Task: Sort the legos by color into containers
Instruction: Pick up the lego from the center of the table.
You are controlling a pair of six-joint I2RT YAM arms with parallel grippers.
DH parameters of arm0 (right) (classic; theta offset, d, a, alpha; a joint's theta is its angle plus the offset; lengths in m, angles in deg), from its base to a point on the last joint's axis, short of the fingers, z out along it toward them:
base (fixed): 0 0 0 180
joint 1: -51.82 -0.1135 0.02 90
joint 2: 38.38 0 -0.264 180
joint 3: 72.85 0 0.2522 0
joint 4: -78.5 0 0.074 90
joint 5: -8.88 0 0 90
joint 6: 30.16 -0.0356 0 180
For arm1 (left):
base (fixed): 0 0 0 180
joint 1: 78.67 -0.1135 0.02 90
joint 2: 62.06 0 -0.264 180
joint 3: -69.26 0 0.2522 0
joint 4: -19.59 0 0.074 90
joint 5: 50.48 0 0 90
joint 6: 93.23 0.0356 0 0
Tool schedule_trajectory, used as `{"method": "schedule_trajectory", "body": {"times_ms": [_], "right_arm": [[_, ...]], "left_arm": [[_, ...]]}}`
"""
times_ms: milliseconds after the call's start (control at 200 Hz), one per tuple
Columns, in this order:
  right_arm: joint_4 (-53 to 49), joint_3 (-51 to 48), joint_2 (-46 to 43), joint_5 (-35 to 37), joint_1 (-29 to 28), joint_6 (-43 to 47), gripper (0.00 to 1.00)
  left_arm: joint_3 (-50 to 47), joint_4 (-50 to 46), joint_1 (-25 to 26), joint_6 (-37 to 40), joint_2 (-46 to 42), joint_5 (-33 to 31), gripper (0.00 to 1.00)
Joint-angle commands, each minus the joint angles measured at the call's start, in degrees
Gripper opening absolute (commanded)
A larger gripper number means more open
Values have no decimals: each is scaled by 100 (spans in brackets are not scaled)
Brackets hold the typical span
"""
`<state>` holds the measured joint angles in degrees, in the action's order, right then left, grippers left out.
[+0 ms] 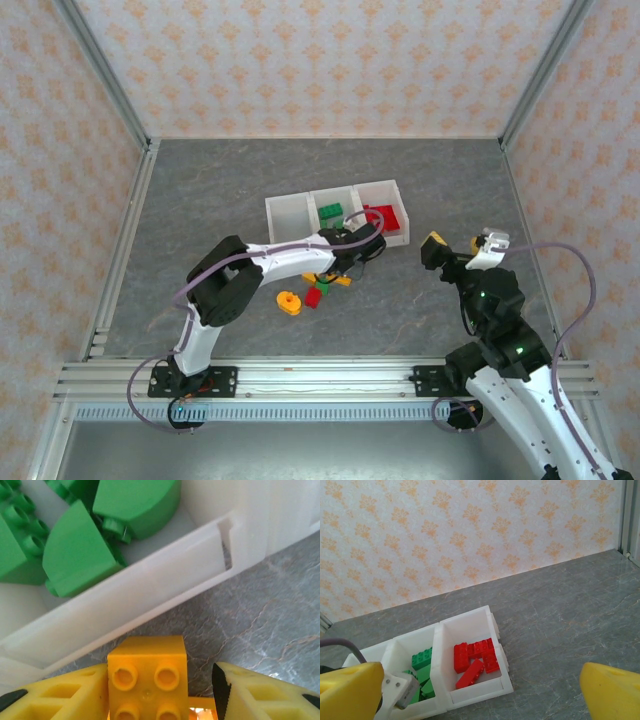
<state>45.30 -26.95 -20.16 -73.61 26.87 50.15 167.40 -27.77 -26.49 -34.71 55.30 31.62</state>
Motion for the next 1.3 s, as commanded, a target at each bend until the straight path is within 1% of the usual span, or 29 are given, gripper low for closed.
{"method": "schedule_trajectory", "body": {"times_ms": [0,165,280,496,646,831,1031,1071,1091,1206,1296], "right_arm": [[98,-41,31,23,8,-77,100],[98,-39,33,31,8,-81,100],[98,-41,34,31,10,-79,100],[93,-41,34,40,8,-83,100],[93,-41,33,40,8,-78,100],[85,-35,37,46,7,-87,100],[98,-34,39,58,8,-85,100],[98,-38,41,58,7,-85,100],[90,-37,42,51,8,-88,100],[94,-37,46,42,8,-88,100],[91,-40,44,34,8,-85,100]], "left_arm": [[-139,-96,28,-128,-108,-15,57],[-189,-2,26,-117,-34,25,55],[-82,-27,26,-92,105,0,49],[199,-85,14,-44,296,-158,42],[339,-11,23,75,213,-196,34],[322,55,37,65,-55,-276,28],[50,84,107,-173,-755,-670,19],[-1,69,138,-174,-1069,-754,19],[-26,66,150,-363,-1192,-803,19],[-226,152,174,-554,-1936,-1014,19],[-306,75,145,-567,-2418,-1436,21]]}}
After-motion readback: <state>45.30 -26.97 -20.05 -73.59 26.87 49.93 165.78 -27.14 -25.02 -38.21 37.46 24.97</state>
